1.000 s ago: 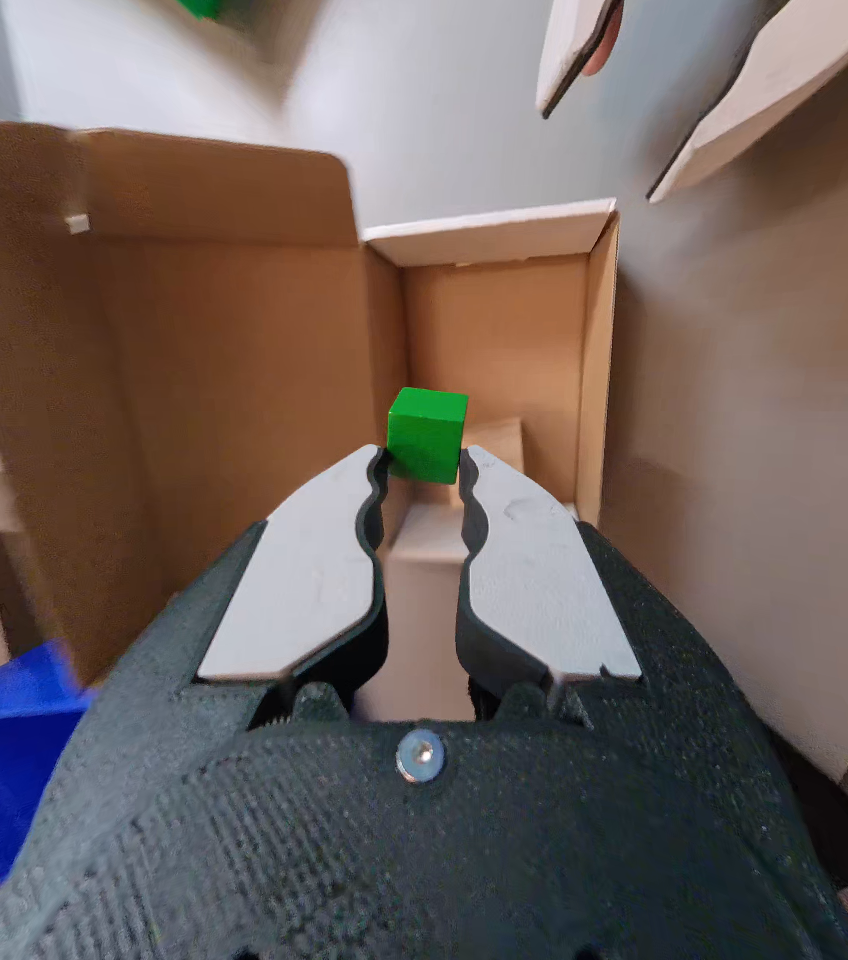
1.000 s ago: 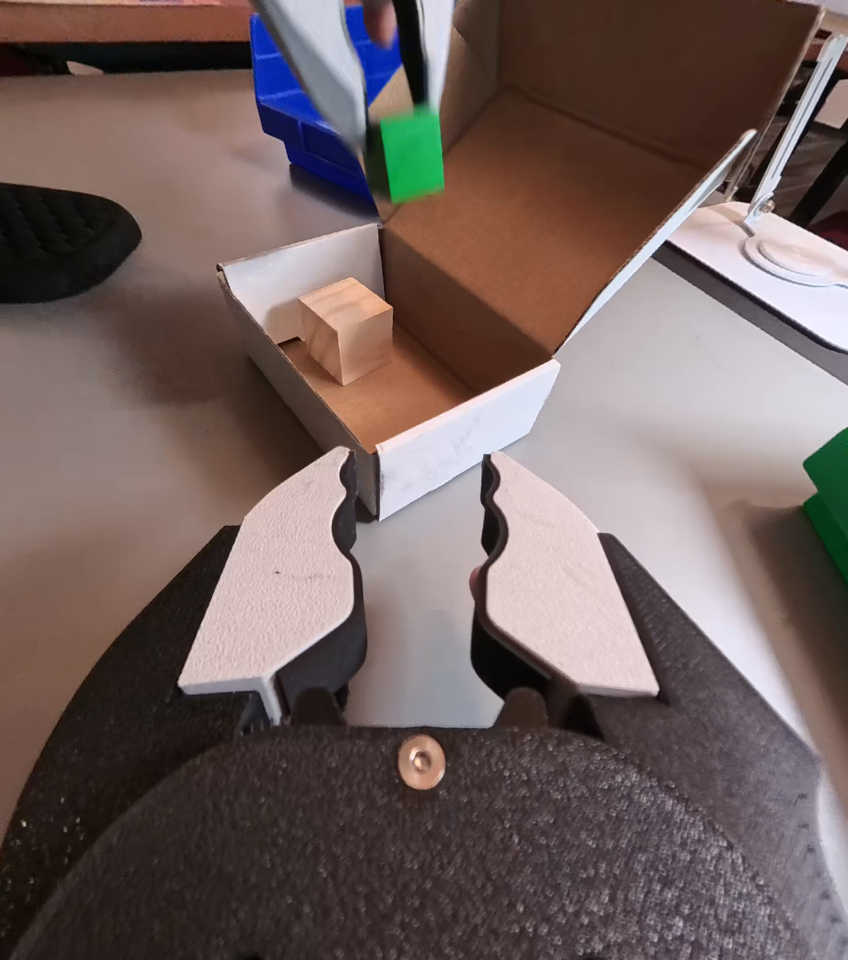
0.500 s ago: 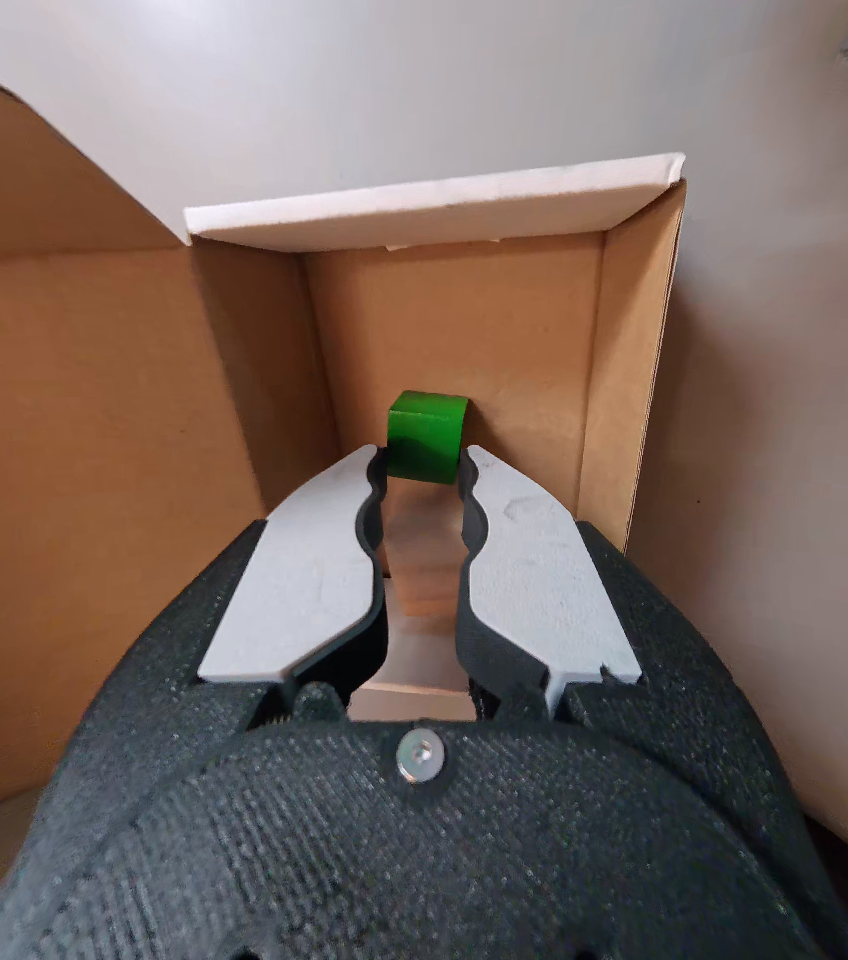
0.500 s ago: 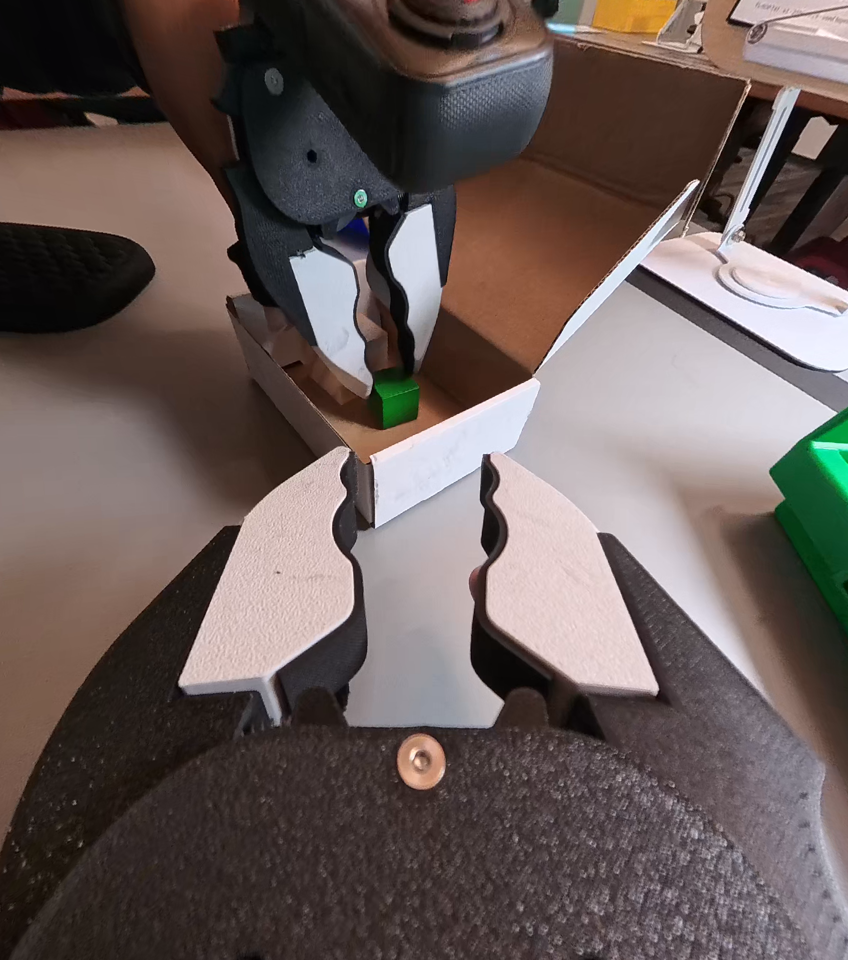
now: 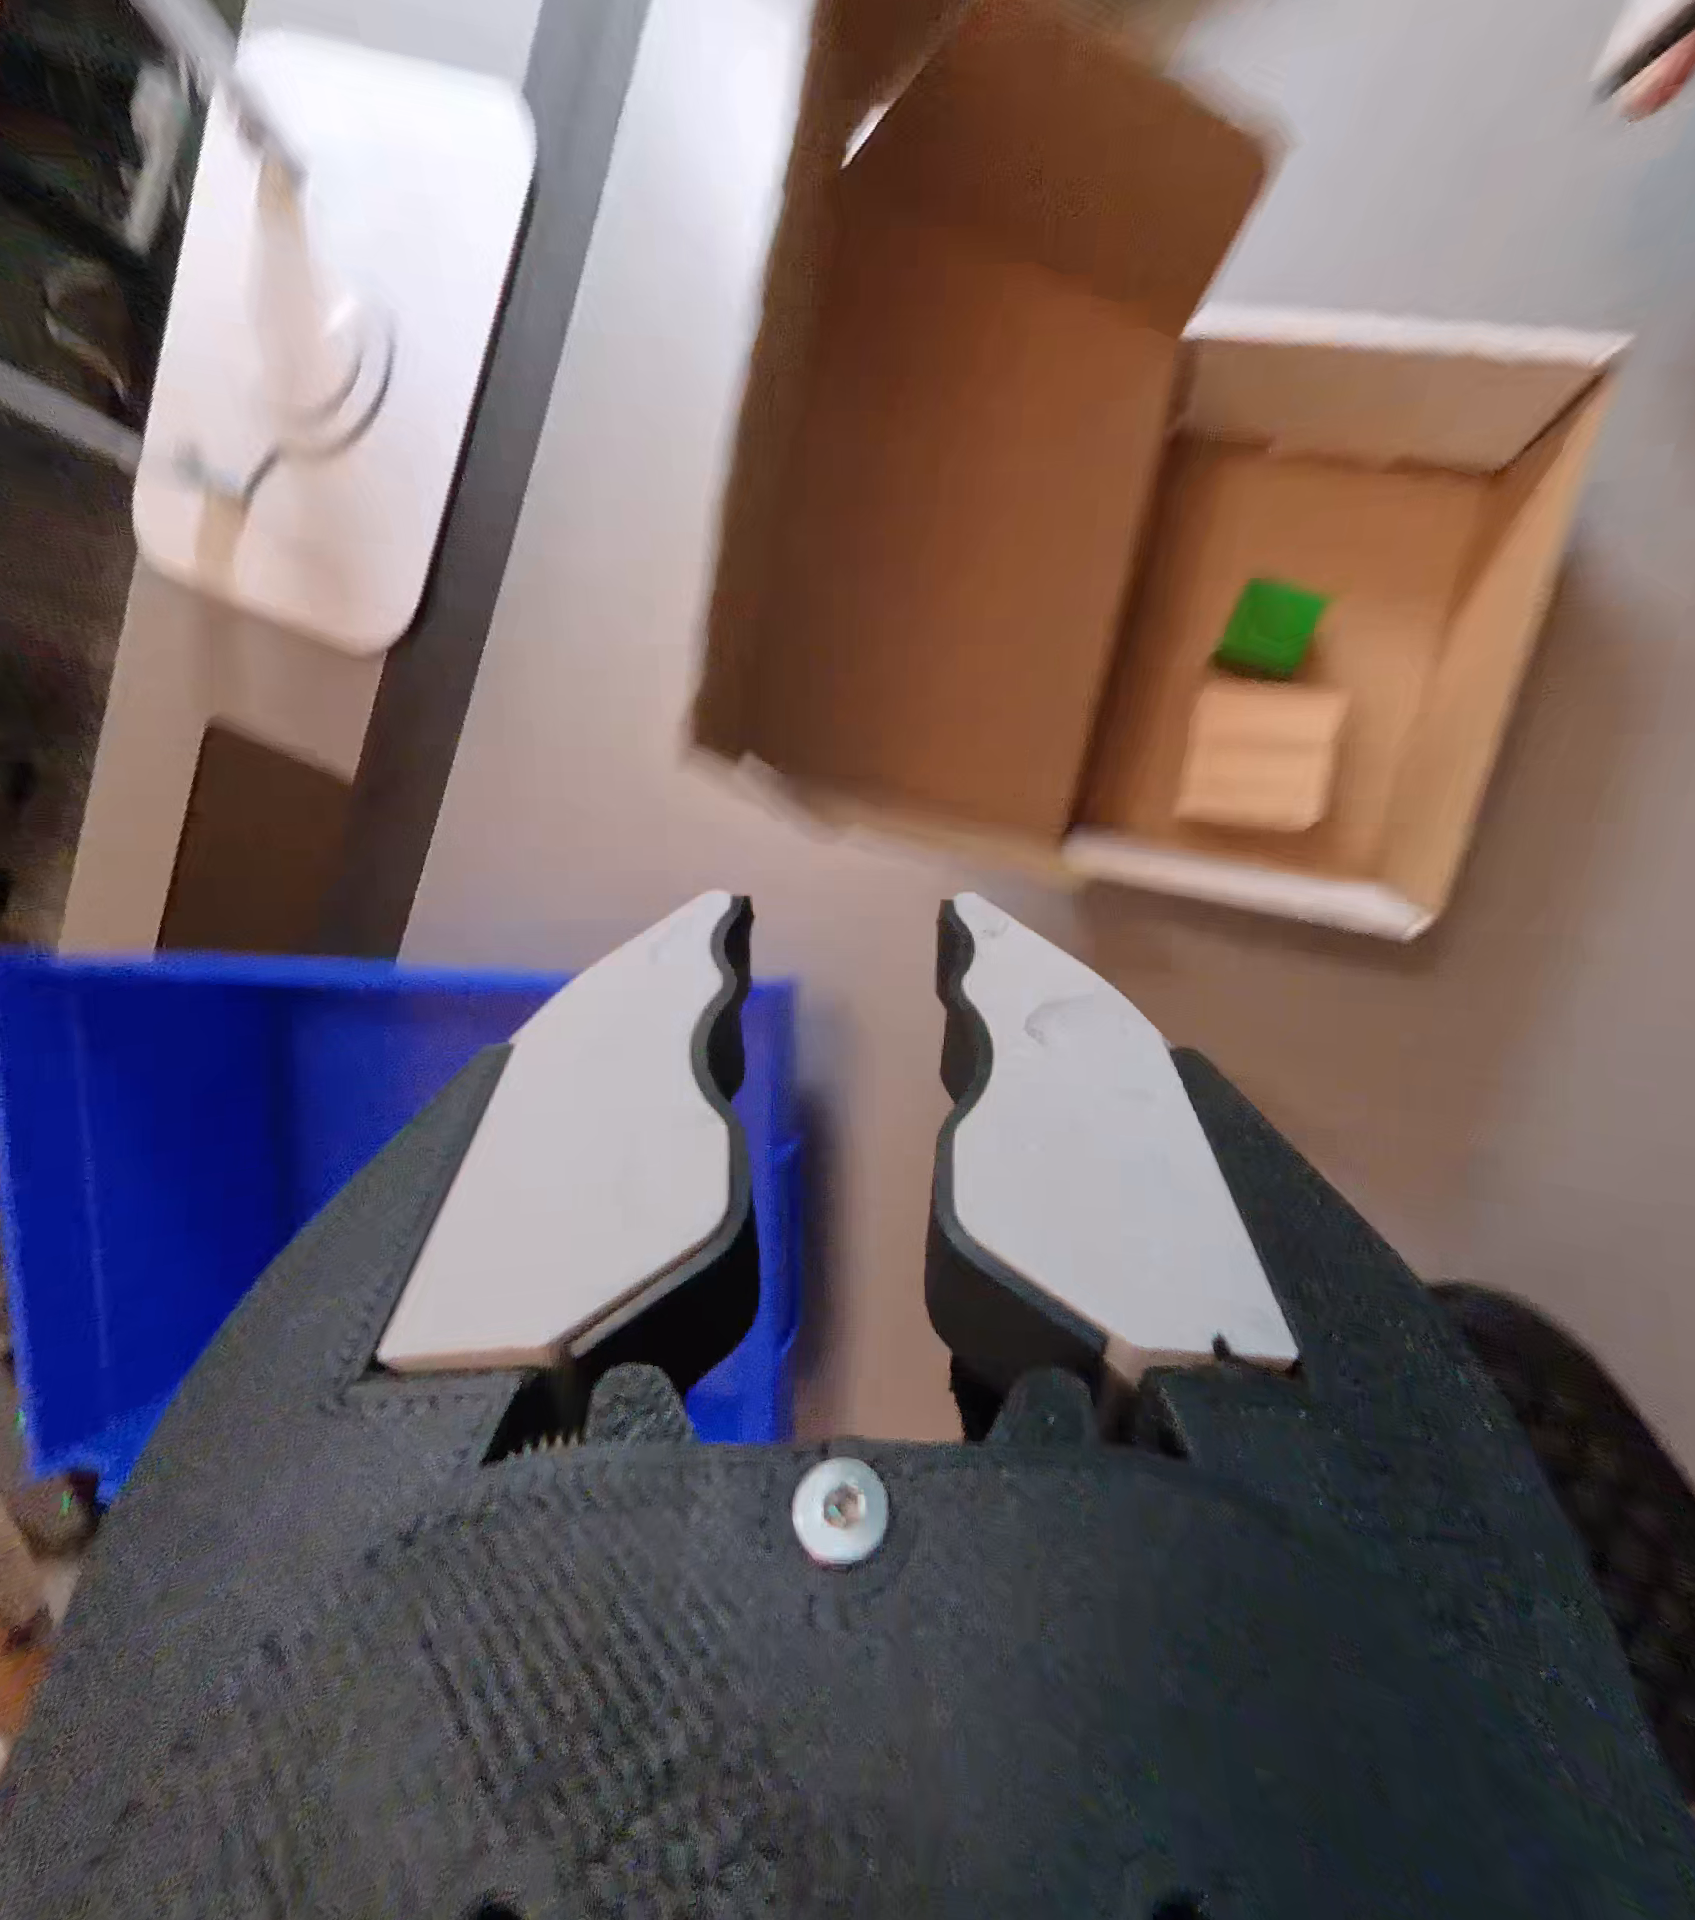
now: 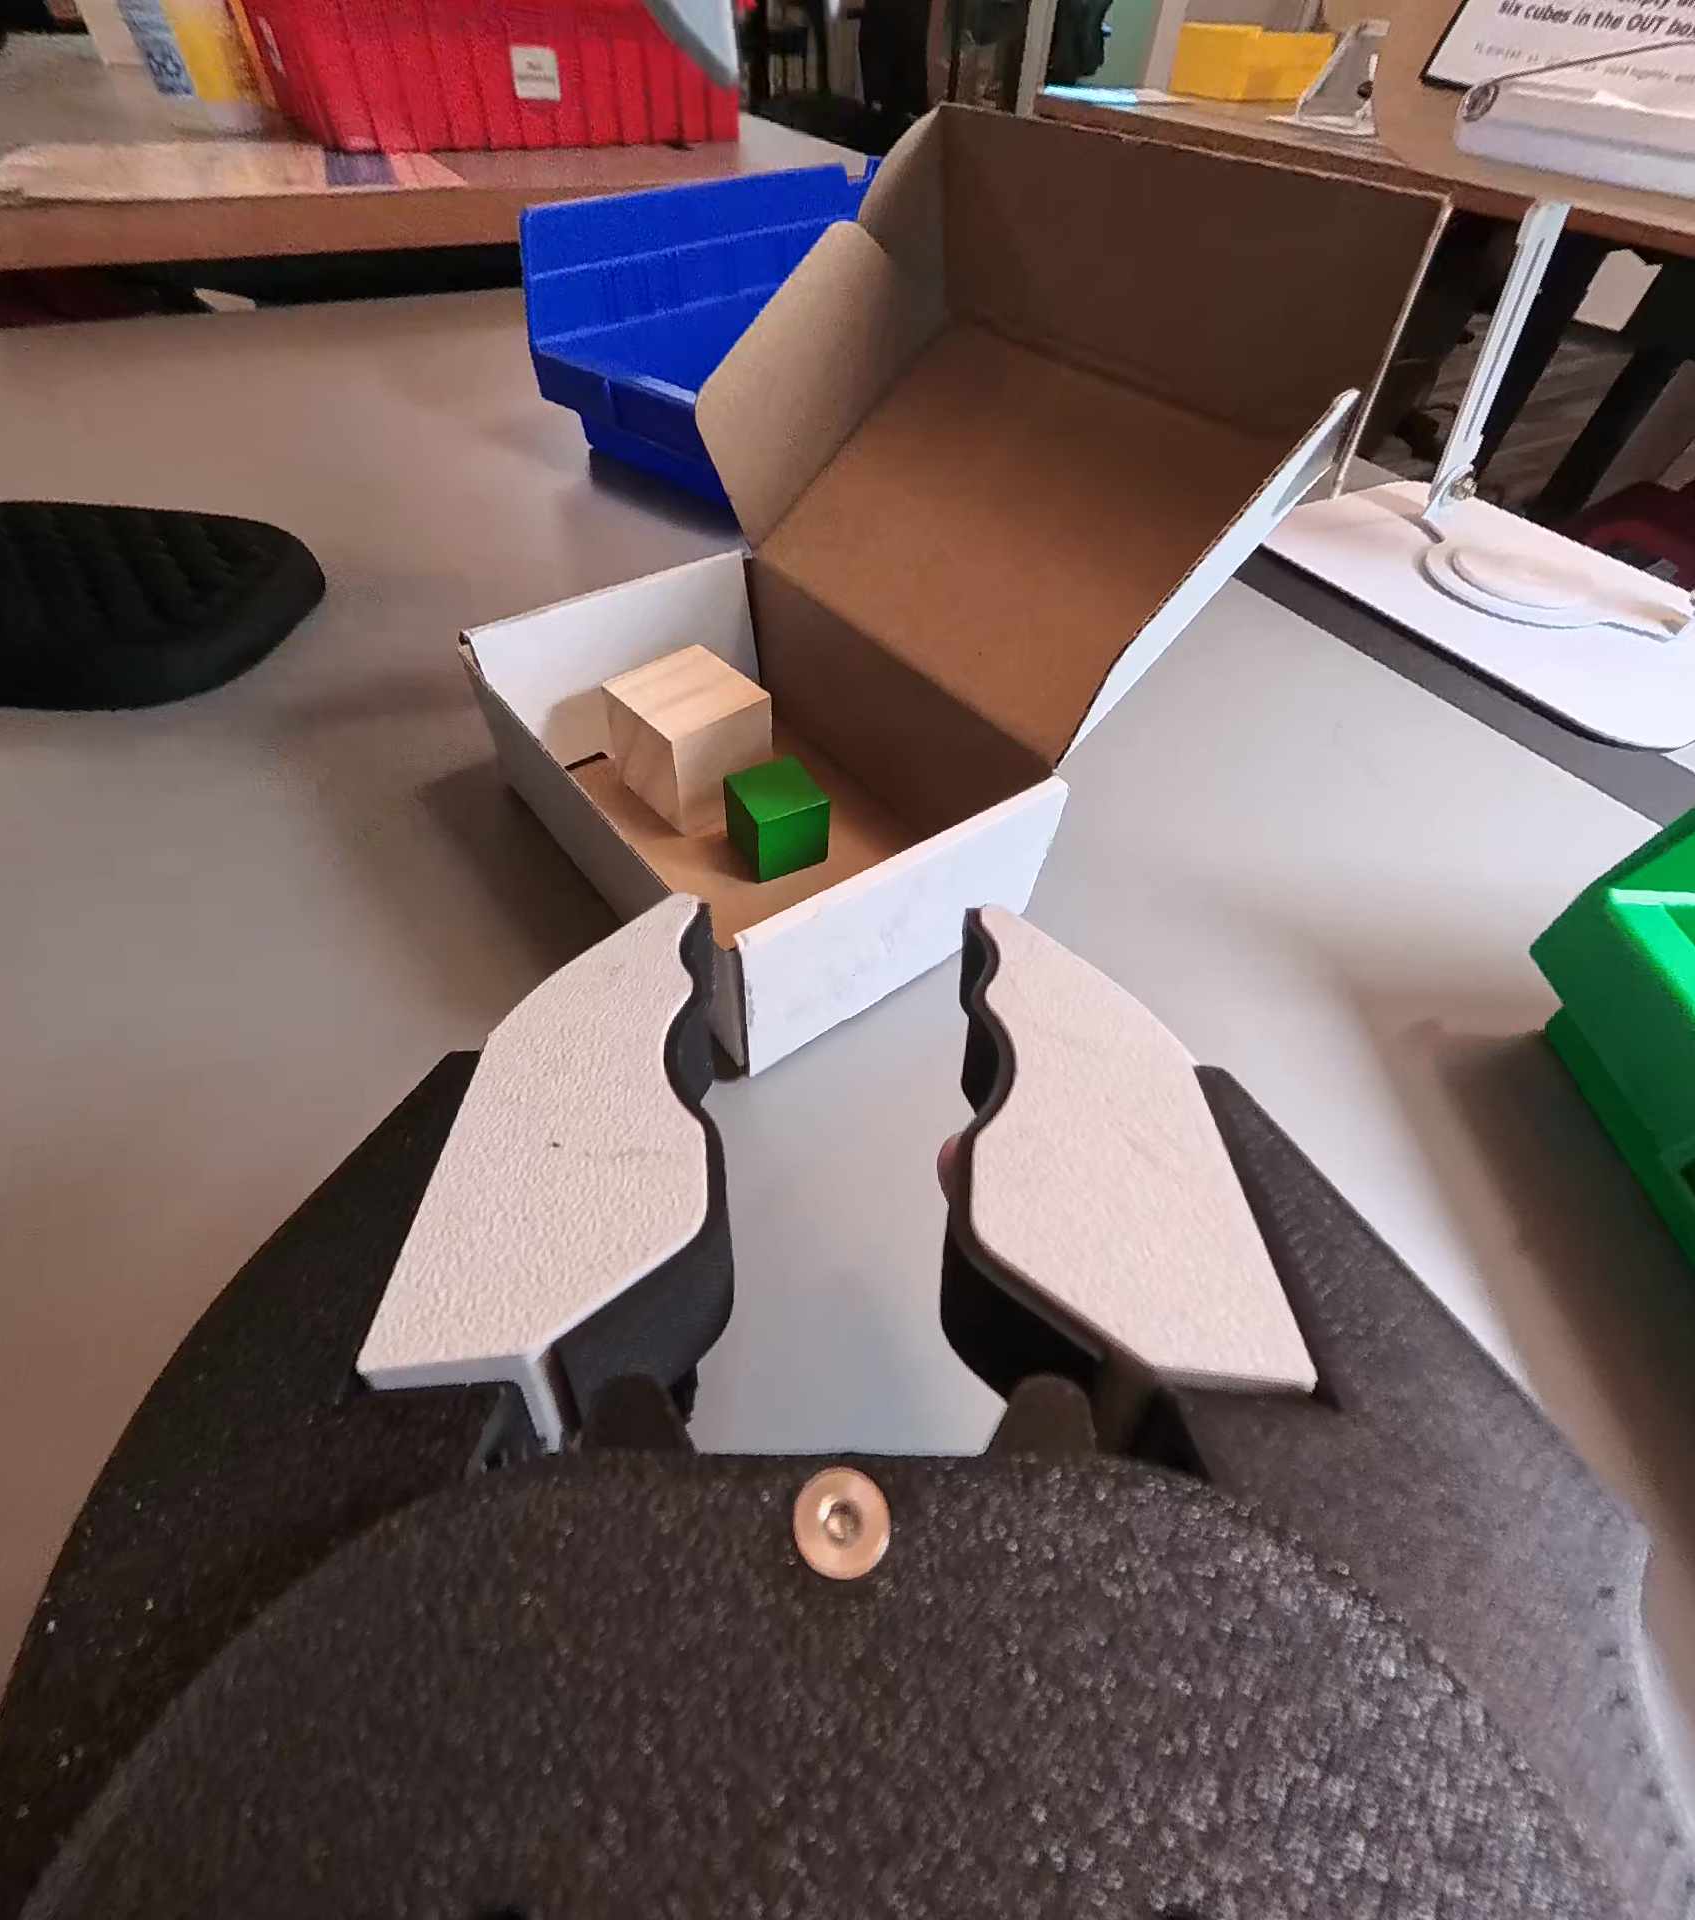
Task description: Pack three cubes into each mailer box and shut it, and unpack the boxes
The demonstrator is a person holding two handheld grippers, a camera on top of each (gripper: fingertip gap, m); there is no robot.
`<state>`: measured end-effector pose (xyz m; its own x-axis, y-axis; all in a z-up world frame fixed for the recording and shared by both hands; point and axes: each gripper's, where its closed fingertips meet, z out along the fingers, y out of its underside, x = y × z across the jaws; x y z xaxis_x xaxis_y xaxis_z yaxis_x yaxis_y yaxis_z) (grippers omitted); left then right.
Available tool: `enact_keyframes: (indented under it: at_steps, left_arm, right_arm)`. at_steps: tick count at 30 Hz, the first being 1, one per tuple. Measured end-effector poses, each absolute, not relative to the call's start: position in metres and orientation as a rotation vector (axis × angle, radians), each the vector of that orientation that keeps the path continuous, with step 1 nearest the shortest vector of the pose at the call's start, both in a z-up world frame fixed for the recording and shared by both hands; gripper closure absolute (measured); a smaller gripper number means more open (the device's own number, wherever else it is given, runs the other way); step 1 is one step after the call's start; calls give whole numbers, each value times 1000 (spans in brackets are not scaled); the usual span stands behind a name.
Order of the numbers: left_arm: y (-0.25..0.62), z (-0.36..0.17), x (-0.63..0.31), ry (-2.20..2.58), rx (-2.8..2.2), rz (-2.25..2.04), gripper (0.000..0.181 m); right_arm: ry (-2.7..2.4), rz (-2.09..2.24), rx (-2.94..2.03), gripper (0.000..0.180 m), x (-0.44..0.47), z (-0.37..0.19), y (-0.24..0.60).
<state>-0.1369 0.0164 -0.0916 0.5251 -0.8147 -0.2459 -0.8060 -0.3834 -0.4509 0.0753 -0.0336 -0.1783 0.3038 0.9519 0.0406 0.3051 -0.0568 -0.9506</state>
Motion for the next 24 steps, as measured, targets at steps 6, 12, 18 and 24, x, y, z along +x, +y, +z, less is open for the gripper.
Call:
enact_keyframes:
  at_steps: [6, 12, 18, 24]
  left_arm:
    - [57, -162, -260, 1202, -2459, 66, 140]
    - [79, -226, -303, 1208, -2578, 113, 132]
    - [88, -246, -302, 1217, -2606, 11, 149]
    - [90, -230, -298, 1205, -2598, 57, 158]
  right_arm:
    - [-1194, 824, -1588, 135, 72, -183, -36]
    - [-1187, 832, -1617, 134, 71, -190, -34]
    - [-1170, 842, -1629, 135, 73, -191, -30]
    - [-1167, 842, -1641, 135, 74, -193, -28]
